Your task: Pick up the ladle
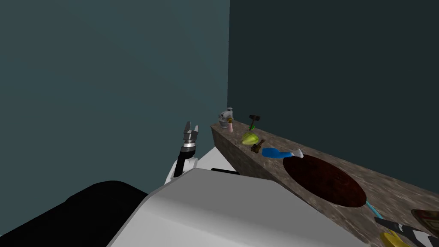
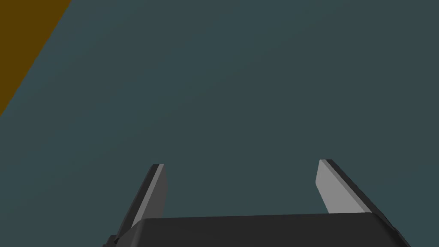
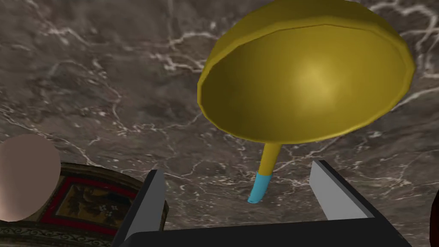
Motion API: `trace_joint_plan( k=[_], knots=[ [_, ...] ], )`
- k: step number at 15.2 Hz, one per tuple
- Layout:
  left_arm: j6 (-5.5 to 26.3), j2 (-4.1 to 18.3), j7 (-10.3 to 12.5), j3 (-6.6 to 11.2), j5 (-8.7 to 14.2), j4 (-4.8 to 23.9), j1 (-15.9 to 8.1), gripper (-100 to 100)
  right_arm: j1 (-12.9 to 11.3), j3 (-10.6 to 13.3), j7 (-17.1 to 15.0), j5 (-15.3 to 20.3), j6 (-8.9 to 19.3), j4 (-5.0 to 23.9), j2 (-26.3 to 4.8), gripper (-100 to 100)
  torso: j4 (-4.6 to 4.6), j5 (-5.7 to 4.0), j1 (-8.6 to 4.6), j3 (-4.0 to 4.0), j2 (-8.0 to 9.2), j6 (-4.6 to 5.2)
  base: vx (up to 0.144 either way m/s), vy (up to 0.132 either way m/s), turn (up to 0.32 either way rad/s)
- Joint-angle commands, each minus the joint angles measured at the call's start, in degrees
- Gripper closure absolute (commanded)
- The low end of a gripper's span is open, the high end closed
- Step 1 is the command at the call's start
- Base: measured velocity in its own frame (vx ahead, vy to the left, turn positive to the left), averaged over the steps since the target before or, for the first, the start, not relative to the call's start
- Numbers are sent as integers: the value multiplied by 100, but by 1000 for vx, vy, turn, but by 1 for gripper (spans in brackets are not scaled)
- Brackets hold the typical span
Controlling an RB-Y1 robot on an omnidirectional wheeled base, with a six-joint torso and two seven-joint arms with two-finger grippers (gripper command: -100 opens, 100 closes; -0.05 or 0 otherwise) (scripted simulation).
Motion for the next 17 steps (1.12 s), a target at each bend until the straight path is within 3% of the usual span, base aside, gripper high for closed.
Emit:
trace_joint_plan(
  k=[1,2,10,11,12,16,17],
  knots=[
    [0,0,0,0,0,0,0,0,-118,172,-120,154,-3,-7,1,-100,0,0,0,0,0,0,84,105,107],
    [0,0,0,1,0,0,0,0,-44,75,-25,54,-6,-12,-11,-100,2,0,-8,5,9,5,42,50,17],
    [0,1,0,2,0,1,-1,0,-187,134,157,329,127,241,776,-100,18,-19,-75,43,73,11,-1,-27,70],
    [0,1,0,2,0,1,-1,0,-164,131,99,305,84,224,674,-100,18,-18,-73,43,73,12,-8,-9,17],
    [0,1,0,2,0,1,-1,0,-139,104,138,288,98,215,688,100,18,-17,-70,42,71,11,0,0,0],
    [0,1,0,2,0,0,-1,0,-142,104,142,289,96,215,686,100,16,-18,-68,39,66,13,0,0,0],
    [0,1,0,2,0,0,-1,0,-135,118,77,226,74,139,460,100,16,-18,-69,39,66,13,18,18,-67]
  ],
)
